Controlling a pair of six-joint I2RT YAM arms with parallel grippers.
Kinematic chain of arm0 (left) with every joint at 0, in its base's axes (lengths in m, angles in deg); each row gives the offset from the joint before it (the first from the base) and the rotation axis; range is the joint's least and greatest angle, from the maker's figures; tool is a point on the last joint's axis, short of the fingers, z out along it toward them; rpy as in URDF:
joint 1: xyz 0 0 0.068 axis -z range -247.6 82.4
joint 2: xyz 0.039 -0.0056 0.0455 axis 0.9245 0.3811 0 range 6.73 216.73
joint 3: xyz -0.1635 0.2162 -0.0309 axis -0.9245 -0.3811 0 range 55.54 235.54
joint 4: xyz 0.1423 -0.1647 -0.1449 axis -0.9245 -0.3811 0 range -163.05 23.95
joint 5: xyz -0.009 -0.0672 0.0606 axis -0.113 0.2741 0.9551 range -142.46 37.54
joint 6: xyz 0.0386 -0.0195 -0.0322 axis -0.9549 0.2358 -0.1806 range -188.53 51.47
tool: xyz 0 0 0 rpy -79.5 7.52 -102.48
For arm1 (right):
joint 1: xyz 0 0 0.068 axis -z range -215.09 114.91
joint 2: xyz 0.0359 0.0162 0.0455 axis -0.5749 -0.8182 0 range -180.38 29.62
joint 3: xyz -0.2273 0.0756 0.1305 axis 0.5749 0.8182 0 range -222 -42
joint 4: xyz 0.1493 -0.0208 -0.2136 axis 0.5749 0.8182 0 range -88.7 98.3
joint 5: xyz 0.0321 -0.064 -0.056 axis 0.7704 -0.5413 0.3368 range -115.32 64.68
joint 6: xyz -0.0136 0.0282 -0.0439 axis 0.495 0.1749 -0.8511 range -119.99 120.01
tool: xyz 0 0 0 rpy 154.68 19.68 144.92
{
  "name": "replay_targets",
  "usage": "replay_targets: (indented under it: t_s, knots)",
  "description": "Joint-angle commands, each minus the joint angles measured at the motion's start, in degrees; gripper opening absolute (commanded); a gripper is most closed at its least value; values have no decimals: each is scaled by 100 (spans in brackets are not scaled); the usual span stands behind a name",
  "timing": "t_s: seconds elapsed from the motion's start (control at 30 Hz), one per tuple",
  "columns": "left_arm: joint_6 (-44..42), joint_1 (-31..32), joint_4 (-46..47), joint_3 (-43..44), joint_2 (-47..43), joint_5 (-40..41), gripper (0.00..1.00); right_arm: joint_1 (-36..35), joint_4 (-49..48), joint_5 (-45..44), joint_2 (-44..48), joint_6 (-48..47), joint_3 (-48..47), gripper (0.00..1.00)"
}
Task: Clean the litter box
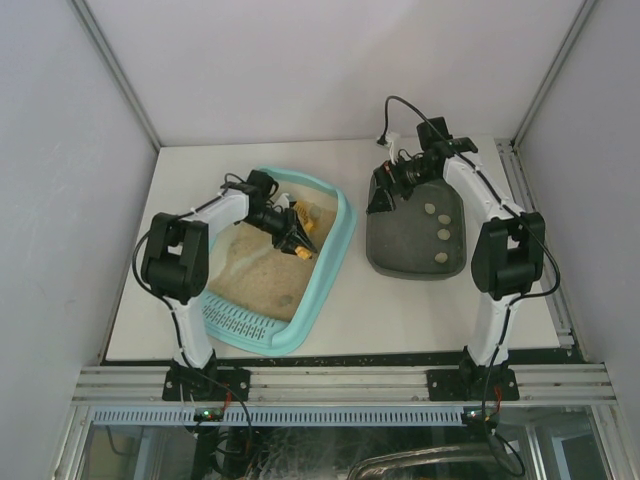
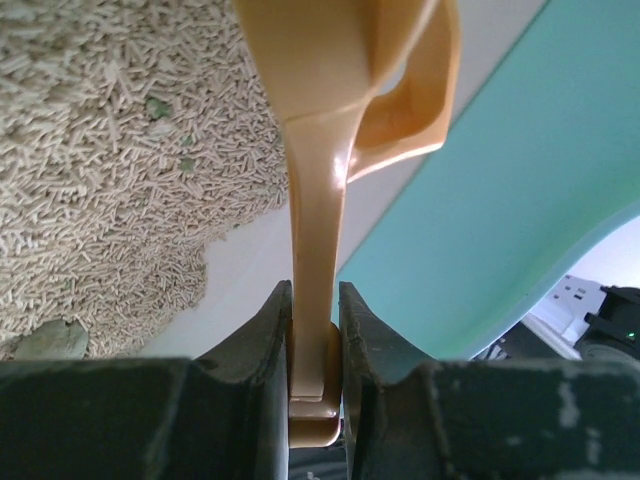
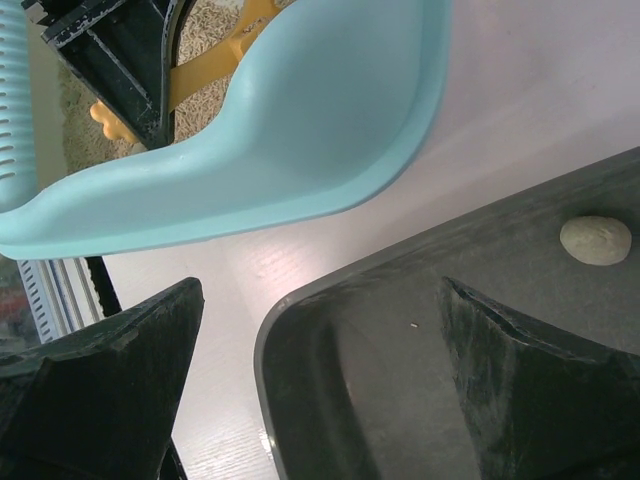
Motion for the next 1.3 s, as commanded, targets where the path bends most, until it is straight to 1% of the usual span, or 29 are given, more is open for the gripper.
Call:
replay_targets:
  t_s: [0.0,0.17,0.3,0.5,0.77,0.93,1.07,1.13,1.2,1.27]
  knots:
    - [-380,311,34,248,306,-399,0,-108,-183,-65,528,69,53,100]
    - [-808,366,-93,531,470,-436,0,-261,-182,-197,677,-47,232,100]
    - [-1033,382,77,493,257,-424,0,-402,-153,-298,832,-179,409,100]
    - [-1052,359,574,-33,-254,-430,0,-602,-122,-404,914,-242,549,100]
    - [-1094,239,839,-836,-889,-298,0,-828,-87,-562,885,-348,484,100]
    - [-824,-14,1497,-1418,-1268,-255,0,-956,-15,-743,833,-439,411,100]
    - [-493,-274,2427,-1951,-1501,-504,0,-1085,59,-923,756,-515,276,100]
    - [-373,-360,2708,-2084,-1531,-602,0,-1136,127,-995,703,-568,174,100]
    - [-416,-370,2618,-2056,-1432,-569,0,-1160,189,-1053,643,-570,66,100]
    - [-701,-366,2067,-1834,-1123,-539,0,-1181,260,-1099,581,-553,-70,100]
